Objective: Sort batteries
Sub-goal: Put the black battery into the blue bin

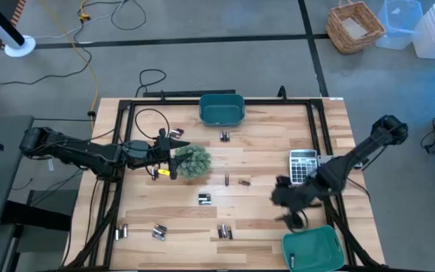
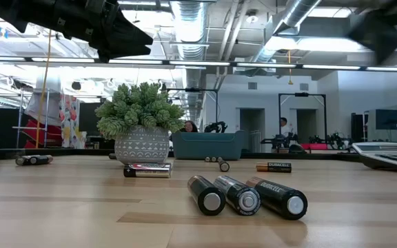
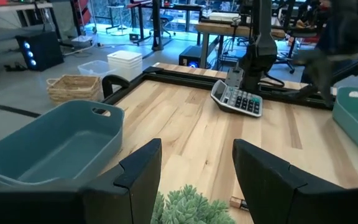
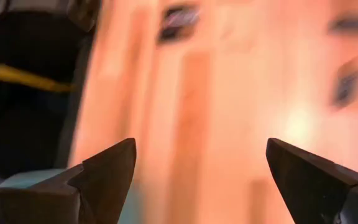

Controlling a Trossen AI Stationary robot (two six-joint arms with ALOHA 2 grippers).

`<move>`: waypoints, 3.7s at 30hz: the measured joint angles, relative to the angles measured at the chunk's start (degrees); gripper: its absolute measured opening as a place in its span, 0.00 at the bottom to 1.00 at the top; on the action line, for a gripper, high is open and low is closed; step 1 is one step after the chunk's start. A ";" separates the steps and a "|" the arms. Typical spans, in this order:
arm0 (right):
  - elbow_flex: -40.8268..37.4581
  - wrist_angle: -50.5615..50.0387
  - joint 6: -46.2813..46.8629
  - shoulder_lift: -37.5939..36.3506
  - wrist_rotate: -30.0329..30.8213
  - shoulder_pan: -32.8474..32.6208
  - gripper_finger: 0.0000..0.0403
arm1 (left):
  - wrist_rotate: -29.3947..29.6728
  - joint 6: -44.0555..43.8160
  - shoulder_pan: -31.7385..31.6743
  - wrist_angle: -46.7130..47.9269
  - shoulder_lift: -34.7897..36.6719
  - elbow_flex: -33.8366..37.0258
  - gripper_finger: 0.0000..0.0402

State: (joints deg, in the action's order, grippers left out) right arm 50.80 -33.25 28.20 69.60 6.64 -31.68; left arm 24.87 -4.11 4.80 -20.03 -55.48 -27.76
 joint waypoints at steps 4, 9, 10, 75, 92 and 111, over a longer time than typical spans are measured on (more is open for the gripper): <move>-0.60 3.81 -6.22 0.00 4.09 8.46 0.93 | 0.00 2.43 0.00 -0.08 0.00 0.00 0.48; -3.70 10.88 -9.19 0.32 4.24 17.00 0.93 | 0.01 4.92 0.00 -0.24 0.00 0.00 0.48; -3.91 11.93 -9.19 1.09 4.18 18.18 0.93 | 0.01 6.19 -0.01 -0.58 0.00 -0.01 0.48; -4.55 25.67 -7.21 27.30 4.83 24.30 0.04 | -5.91 20.84 -7.48 -0.83 0.02 -4.34 0.48; -4.43 33.86 -23.88 13.99 3.72 24.85 0.04 | -5.89 20.93 -7.45 -0.76 0.02 -4.34 0.48; -4.30 53.20 -33.19 12.17 -15.83 30.10 0.04 | -5.90 20.90 -7.45 -0.34 0.00 -4.34 0.48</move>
State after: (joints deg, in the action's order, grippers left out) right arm 46.50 19.95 -4.99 81.78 -9.19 -1.57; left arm 18.97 16.80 -2.66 -20.37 -55.48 -32.10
